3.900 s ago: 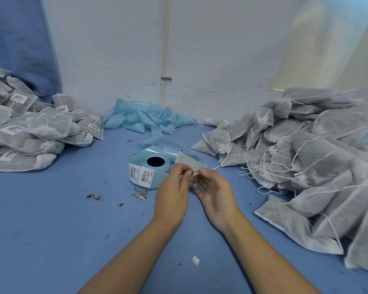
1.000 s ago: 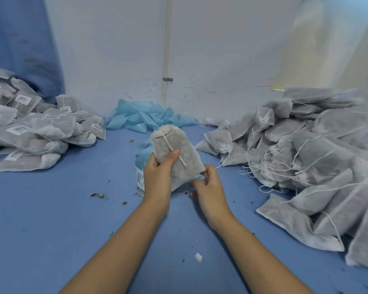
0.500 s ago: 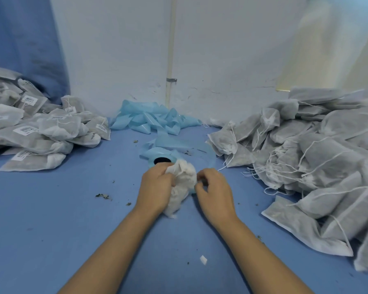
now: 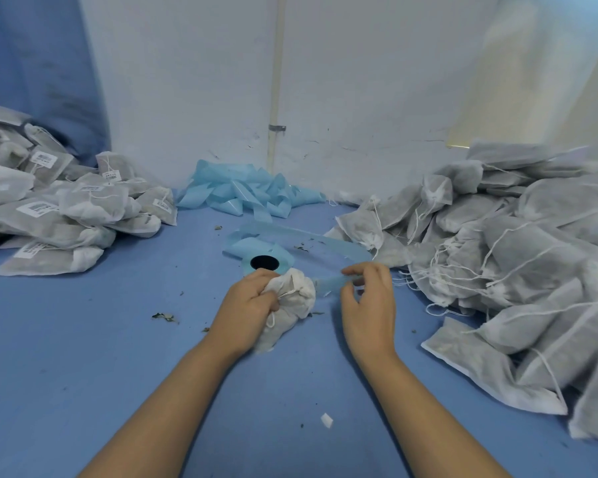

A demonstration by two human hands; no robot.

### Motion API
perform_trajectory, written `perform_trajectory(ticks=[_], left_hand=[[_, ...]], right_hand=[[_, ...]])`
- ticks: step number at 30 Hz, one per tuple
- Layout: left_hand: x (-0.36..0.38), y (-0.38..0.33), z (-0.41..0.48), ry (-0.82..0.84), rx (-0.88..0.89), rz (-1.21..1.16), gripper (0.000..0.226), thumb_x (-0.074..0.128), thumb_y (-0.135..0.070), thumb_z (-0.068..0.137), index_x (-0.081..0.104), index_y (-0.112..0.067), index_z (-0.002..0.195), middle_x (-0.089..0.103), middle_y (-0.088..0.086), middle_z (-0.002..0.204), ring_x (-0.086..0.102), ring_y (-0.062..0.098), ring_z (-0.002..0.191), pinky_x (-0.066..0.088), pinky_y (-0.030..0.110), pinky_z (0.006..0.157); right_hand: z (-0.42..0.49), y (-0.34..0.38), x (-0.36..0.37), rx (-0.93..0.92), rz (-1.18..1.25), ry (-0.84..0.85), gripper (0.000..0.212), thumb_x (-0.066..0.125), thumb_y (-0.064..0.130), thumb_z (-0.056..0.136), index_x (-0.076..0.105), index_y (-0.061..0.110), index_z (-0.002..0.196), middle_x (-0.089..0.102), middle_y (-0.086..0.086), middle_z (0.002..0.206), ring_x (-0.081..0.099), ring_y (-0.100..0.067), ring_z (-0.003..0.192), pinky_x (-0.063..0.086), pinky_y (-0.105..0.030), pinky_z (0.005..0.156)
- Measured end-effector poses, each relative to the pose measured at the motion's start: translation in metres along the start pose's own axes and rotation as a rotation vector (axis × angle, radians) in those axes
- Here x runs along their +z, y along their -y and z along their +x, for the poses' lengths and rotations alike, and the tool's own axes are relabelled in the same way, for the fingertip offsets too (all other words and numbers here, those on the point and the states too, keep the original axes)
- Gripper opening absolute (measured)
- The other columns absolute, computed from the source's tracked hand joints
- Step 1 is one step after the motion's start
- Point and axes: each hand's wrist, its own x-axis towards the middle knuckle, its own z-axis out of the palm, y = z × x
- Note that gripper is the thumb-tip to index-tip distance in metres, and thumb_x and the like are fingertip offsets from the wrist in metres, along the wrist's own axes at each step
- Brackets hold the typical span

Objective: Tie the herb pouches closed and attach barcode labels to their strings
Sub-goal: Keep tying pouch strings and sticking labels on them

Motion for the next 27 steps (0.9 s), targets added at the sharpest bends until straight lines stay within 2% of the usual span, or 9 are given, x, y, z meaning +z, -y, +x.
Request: perform_trajectory(ticks=[2,4,7,11,14,18,21,24,27], left_hand=[[-0.001,-0.002,-0.002,0.015,-0.011,-0.067,0.035,0.046,-0.014,0.06,0.067,-0.007,0.087,0.064,0.004,0.095,0.058,0.008,0.084,0.044,0.02,0.075],[-0.001,-0.004,-0.003,0.043,-0.034,-0.154,0.032,0.047,-0.012,0.059,0.068,-0.012,0.084,0.065,-0.001,0.091,0.058,0.003,0.08,0.043,0.011,0.07],[0.007,-0.008,-0.004,0.079,-0.105,-0.269,0.035,0.049,-0.011,0.056,0.07,-0.009,0.084,0.067,0.0,0.084,0.059,0.009,0.078,0.045,0.017,0.07],[0.016,-0.009,-0.005,0.14,-0.143,-0.29,0.037,0.051,-0.012,0.054,0.073,-0.013,0.084,0.071,-0.001,0.08,0.063,0.013,0.079,0.048,0.024,0.071],[0.014,-0.008,-0.005,0.147,-0.14,-0.291,0.039,0.051,-0.012,0.056,0.074,-0.015,0.087,0.073,0.002,0.085,0.065,0.013,0.082,0.049,0.025,0.074],[0.014,-0.008,-0.006,0.145,-0.124,-0.289,0.038,0.051,-0.013,0.057,0.074,-0.023,0.086,0.074,-0.004,0.088,0.066,0.009,0.084,0.049,0.02,0.072],[0.013,-0.007,-0.006,0.127,-0.127,-0.3,0.038,0.052,-0.013,0.058,0.073,-0.023,0.087,0.073,-0.004,0.089,0.066,0.009,0.085,0.049,0.02,0.074],[0.013,-0.008,-0.006,0.093,-0.111,-0.307,0.037,0.051,-0.012,0.058,0.072,-0.018,0.088,0.072,-0.005,0.083,0.064,0.006,0.08,0.048,0.015,0.07],[0.013,-0.011,-0.006,0.04,-0.103,-0.322,0.028,0.054,-0.004,0.067,0.071,-0.014,0.087,0.068,-0.003,0.08,0.061,0.008,0.076,0.046,0.012,0.065]], right_hand=[[-0.002,0.004,-0.001,0.009,0.136,-0.026,0.028,0.053,-0.003,0.088,0.055,0.021,0.101,0.047,0.007,0.111,0.055,0.001,0.086,0.041,-0.007,0.07],[-0.003,0.004,0.0,0.056,0.232,0.041,0.027,0.055,0.0,0.089,0.056,0.024,0.101,0.057,0.006,0.107,0.06,0.0,0.085,0.045,-0.009,0.07],[-0.001,-0.002,0.001,0.098,0.202,0.229,0.024,0.055,-0.002,0.09,0.068,0.013,0.104,0.071,0.005,0.1,0.065,-0.005,0.093,0.047,-0.012,0.081],[-0.001,-0.004,0.002,0.154,0.282,0.404,0.031,0.065,-0.002,0.082,0.071,0.017,0.105,0.072,0.009,0.097,0.064,0.001,0.09,0.046,-0.01,0.077],[0.001,-0.005,0.001,0.215,0.356,0.401,0.025,0.068,0.001,0.08,0.072,0.022,0.093,0.074,0.011,0.087,0.066,0.002,0.083,0.049,-0.013,0.072],[0.004,-0.003,-0.001,0.284,0.455,0.399,0.027,0.063,-0.002,0.083,0.072,0.024,0.082,0.074,0.011,0.079,0.066,0.002,0.074,0.049,-0.013,0.066],[0.005,-0.003,-0.002,0.367,0.588,0.37,0.017,0.064,0.002,0.086,0.073,0.017,0.086,0.076,0.004,0.083,0.069,-0.004,0.078,0.053,-0.017,0.07],[0.006,-0.004,-0.002,0.433,0.664,0.345,0.011,0.066,0.005,0.086,0.074,0.011,0.09,0.076,-0.002,0.086,0.07,-0.009,0.079,0.054,-0.018,0.072],[0.008,-0.006,-0.002,0.475,0.685,0.233,0.011,0.068,0.005,0.085,0.074,0.009,0.093,0.076,0.001,0.085,0.068,-0.005,0.077,0.054,-0.016,0.073]])
